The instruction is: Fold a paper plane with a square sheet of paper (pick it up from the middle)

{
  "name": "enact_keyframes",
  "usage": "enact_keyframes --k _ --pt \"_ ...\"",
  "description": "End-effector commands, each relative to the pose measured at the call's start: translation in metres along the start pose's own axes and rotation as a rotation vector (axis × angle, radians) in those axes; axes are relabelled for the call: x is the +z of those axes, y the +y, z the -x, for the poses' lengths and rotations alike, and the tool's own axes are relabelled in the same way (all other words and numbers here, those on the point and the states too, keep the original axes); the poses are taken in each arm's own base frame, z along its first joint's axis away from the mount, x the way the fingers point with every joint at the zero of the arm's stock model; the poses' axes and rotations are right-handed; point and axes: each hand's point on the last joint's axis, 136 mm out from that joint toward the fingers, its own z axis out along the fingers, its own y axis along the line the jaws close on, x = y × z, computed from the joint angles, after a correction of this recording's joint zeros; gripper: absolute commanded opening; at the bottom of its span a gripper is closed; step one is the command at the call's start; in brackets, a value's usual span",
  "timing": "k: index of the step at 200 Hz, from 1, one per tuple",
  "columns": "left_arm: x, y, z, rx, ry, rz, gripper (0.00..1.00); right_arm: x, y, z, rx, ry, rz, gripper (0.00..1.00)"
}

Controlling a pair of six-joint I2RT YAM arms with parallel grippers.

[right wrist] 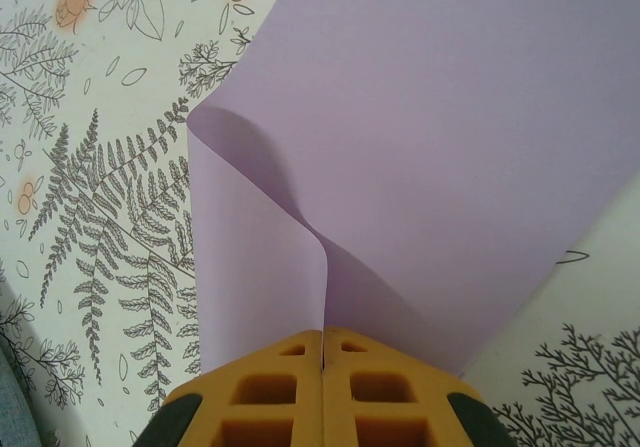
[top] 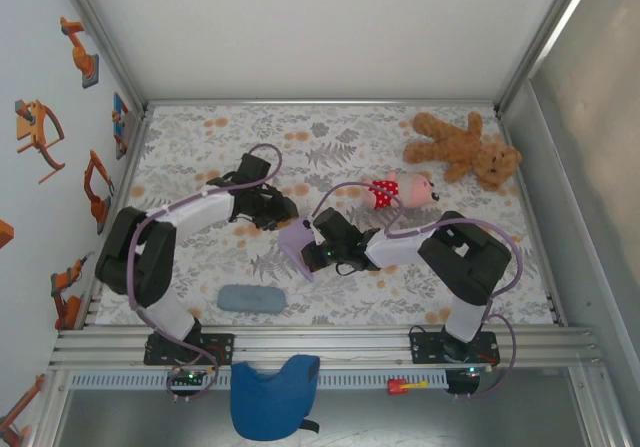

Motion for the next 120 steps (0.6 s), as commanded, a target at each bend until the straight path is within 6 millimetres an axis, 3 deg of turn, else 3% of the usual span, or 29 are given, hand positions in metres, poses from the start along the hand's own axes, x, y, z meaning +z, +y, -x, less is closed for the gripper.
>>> enact_keyframes --k 1,19,55,120 --pt "-0.017 0.021 -0.004 -0.069 -0.054 0.042 0.34 0.005 -0.016 -0.014 0.031 0.059 -0.062 0.0" --pt "-0.027 0.03 -0.013 -0.1 -0.075 0.03 0.35 0.005 -0.015 -0.014 0.033 0.06 -0.061 0.0" --pt "-0.03 0.026 -0.036 -0.143 -0.063 -0.056 0.3 0.006 -0.015 -0.013 0.04 0.063 -0.059 0.0" --pt "-0.001 0.017 -0.058 -0.156 0.028 -0.081 0.17 0.008 -0.016 -0.014 0.049 0.069 -0.063 0.0"
